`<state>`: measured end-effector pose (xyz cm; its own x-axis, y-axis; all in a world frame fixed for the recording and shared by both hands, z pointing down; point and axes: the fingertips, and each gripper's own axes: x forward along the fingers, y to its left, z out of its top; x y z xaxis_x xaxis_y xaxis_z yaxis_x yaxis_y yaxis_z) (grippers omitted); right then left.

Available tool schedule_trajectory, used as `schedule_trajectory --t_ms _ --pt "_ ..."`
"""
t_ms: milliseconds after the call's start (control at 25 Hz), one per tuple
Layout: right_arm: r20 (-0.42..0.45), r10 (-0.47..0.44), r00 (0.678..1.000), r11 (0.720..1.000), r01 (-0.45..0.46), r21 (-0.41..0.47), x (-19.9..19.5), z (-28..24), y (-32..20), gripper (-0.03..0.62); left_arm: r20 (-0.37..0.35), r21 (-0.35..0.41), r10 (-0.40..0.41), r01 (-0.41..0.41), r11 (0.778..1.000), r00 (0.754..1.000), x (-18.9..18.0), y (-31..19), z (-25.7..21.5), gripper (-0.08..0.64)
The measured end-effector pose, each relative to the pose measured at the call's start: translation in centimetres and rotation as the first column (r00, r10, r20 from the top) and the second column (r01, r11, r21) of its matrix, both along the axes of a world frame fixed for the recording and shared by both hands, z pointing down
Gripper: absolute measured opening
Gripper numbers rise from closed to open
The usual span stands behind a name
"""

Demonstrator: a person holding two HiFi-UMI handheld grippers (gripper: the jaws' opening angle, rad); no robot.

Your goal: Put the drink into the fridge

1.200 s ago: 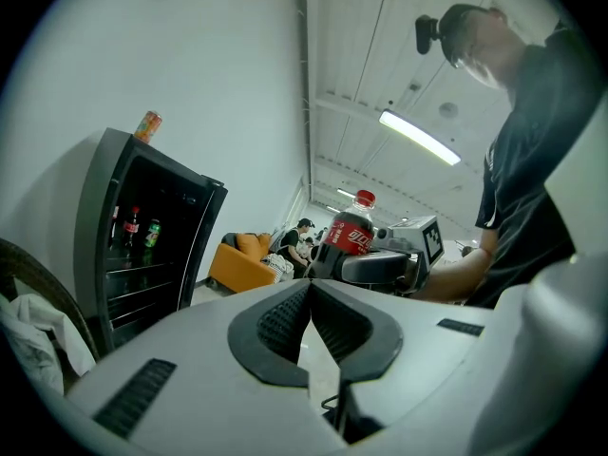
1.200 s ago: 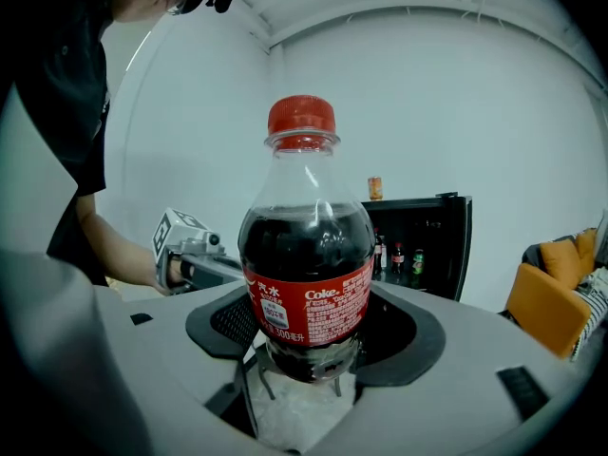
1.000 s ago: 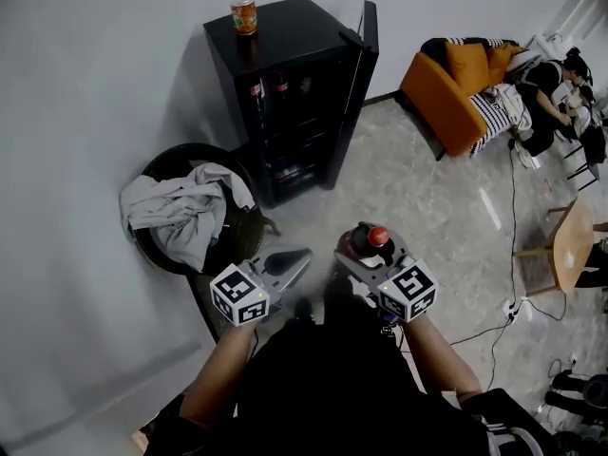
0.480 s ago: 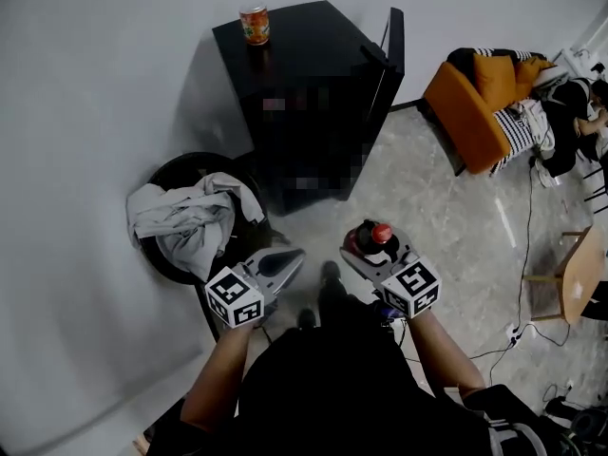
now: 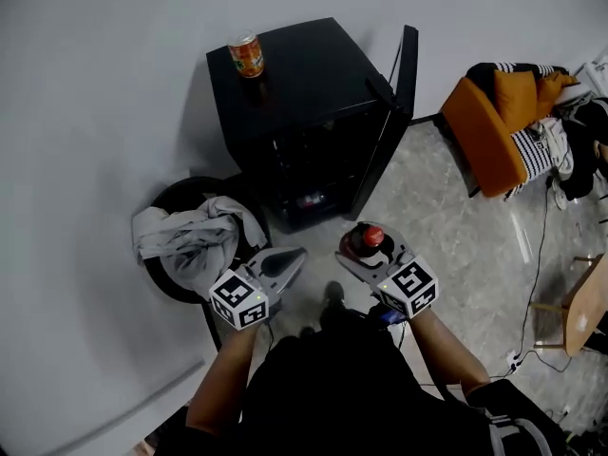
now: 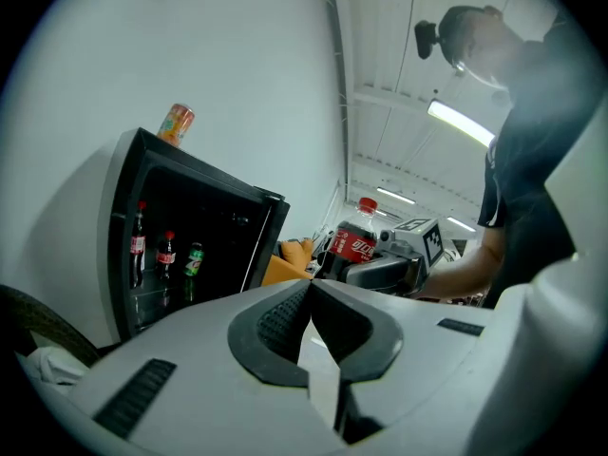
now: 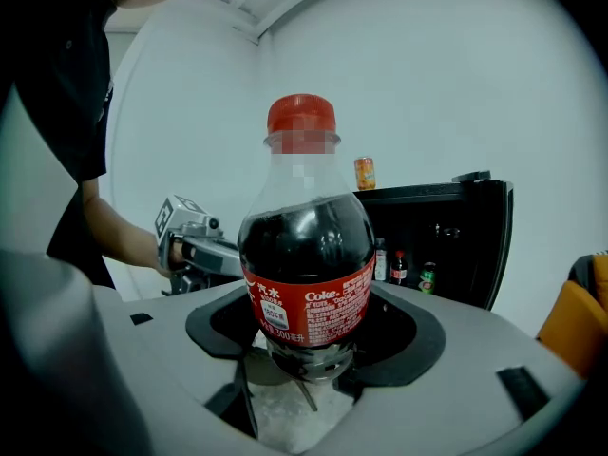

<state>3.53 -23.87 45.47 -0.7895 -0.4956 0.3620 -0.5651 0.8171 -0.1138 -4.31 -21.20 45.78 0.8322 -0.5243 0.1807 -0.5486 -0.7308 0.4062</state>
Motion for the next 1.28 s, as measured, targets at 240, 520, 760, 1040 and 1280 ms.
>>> schedule_trajectory --t_ms 240,520,760,1040,1280 --pt "0.008 -0.045 0.999 0.999 0.045 -0.013 -0.6 1.9 -5.3 0.311 0.027 0.000 -0.063 0.063 0.998 0.998 -0.4 -2.9 0.6 0.011" --pt "-0.015 -0.081 0.997 0.996 0.081 0.022 -2.4 4.5 -11.1 0.311 0.009 -0.020 -0.121 0.121 0.992 0.993 -1.7 -7.2 4.4 0.011" --pt "-0.040 -0.035 0.999 0.999 0.036 0.035 -3.4 8.0 -15.4 0.311 0.014 -0.021 -0.117 0.117 0.993 0.993 -2.3 -11.4 8.9 0.011" --pt "-0.039 -0.045 0.998 0.996 0.048 0.072 -5.5 11.4 -19.7 0.311 0.048 0.004 -0.126 0.126 0.992 0.991 -2.3 -14.8 12.4 0.011" --pt "-0.045 -0.053 0.998 0.993 0.057 0.101 -7.2 14.8 -22.2 0.311 0.036 0.012 -0.135 0.135 0.991 0.990 -1.6 -17.1 14.8 0.011"
